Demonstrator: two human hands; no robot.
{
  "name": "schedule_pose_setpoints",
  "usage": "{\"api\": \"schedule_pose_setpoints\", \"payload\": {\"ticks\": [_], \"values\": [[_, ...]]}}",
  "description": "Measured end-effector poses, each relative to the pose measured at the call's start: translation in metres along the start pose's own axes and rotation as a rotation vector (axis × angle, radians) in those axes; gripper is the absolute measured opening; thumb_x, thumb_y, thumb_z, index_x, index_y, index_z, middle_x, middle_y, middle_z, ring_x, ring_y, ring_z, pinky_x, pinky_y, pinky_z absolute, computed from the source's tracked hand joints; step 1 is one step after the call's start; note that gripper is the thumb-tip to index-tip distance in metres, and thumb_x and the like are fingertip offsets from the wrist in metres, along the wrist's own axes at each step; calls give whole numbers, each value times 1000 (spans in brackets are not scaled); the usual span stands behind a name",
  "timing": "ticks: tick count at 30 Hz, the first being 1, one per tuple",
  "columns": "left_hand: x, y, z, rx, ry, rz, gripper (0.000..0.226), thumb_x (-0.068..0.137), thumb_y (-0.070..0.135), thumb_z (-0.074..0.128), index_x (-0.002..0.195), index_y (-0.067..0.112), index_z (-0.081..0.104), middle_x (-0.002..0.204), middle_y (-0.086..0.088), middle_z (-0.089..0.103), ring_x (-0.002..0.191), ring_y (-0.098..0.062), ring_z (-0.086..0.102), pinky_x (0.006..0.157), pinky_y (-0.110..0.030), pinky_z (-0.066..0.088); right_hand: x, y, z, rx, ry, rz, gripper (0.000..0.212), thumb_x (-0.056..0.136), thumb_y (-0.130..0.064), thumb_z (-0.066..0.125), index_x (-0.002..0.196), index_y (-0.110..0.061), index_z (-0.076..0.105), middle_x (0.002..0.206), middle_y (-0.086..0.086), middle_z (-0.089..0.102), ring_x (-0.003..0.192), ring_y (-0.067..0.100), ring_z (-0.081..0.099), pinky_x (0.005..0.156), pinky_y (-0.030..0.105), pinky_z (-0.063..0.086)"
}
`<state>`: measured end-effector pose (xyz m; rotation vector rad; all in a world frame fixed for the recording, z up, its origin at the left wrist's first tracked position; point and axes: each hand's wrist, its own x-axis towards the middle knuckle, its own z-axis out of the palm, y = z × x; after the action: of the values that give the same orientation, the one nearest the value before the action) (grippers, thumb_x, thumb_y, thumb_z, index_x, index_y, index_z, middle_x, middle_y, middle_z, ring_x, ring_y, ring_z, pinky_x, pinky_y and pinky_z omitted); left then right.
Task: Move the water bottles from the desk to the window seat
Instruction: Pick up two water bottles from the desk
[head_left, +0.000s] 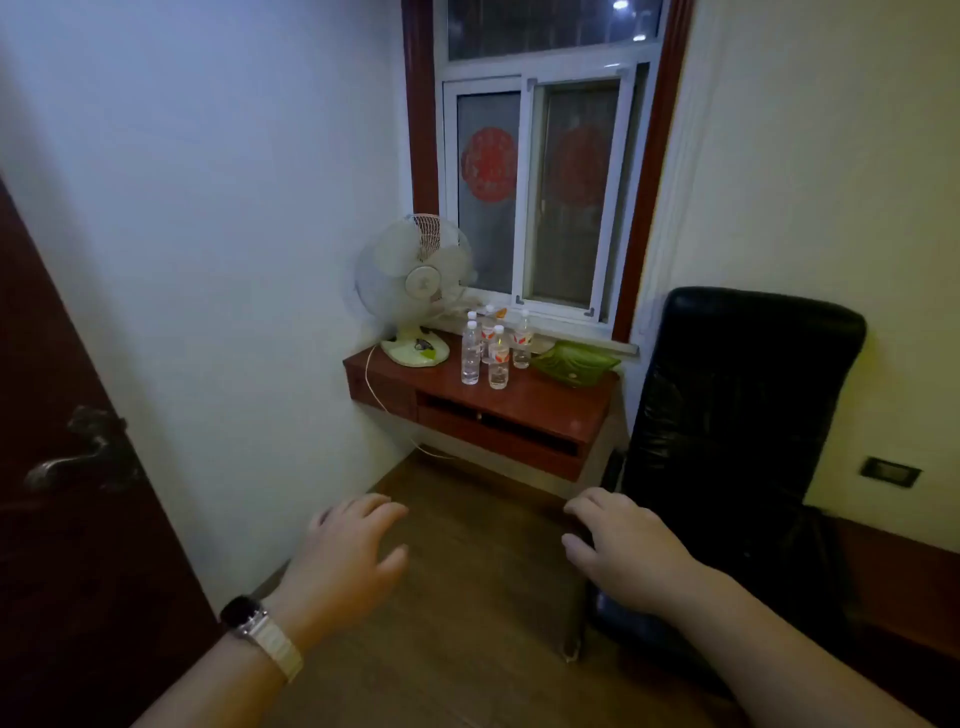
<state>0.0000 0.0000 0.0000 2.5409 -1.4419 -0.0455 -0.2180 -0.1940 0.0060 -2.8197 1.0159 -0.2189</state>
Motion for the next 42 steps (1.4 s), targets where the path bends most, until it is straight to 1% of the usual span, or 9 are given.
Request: {"api": "schedule_pose_setpoints", "payload": {"ticks": [6,9,12,16,21,27,31,37,42], "values": [[71,-49,-6,-80,10,49,54,98,49,45,149,35,33,154,11,35,143,-9,30,118,-35,25,77,-26,1,2,37,-6,44,94,-52,46,135,-36,47,133,-16,50,119,5,49,99,28,45],[101,-59,-11,-81,21,64,53,99,49,45,149,36,33,154,11,35,143,-9,30,118,-35,25,107,-33,-2,5,48,-13,43,95,-51,46,135,-35,48,132,-15,50,118,5,49,97,26,46],[131,-70,-12,-67,24,82,52,99,50,44,148,36,34,153,11,36,143,-9,30,119,-37,24,138,-36,0,-1,18,-22,47,95,-53,44,138,-34,46,136,-14,48,122,7,47,101,29,44],[170,-82,1,-58,2,75,51,99,51,42,147,37,34,153,12,36,143,-8,30,120,-37,22,175,-27,18,17,-28,-26,47,95,-54,42,139,-36,44,137,-15,47,123,5,46,102,29,44],[229,-85,31,-40,-73,58,50,100,51,41,147,39,33,155,12,32,145,-8,26,121,-36,18,231,2,54,69,-134,-9,50,96,-55,40,143,-36,40,145,-14,42,133,7,40,110,33,37],[335,-73,61,-19,-117,65,49,100,51,40,147,39,33,156,12,30,145,-8,26,121,-35,20,326,53,85,123,-215,-21,51,98,-55,38,145,-36,37,151,-11,36,140,10,33,115,36,30],[410,-53,64,-10,-121,77,48,99,51,41,146,39,36,153,11,35,142,-7,30,118,-33,27,392,98,78,137,-219,-44,52,97,-56,36,145,-36,37,150,-12,37,138,11,34,114,36,30],[505,-34,61,-26,-50,87,46,97,51,45,141,39,43,148,13,41,135,-6,38,114,-33,37,482,141,52,105,-133,-60,52,97,-54,37,144,-31,39,148,-7,39,136,17,36,112,40,33],[558,-38,76,-54,-80,96,44,97,51,45,140,39,45,145,14,44,133,-4,40,113,-34,38,529,154,69,109,-192,-56,54,97,-54,37,146,-31,37,150,-7,38,137,17,35,113,39,32]]}}
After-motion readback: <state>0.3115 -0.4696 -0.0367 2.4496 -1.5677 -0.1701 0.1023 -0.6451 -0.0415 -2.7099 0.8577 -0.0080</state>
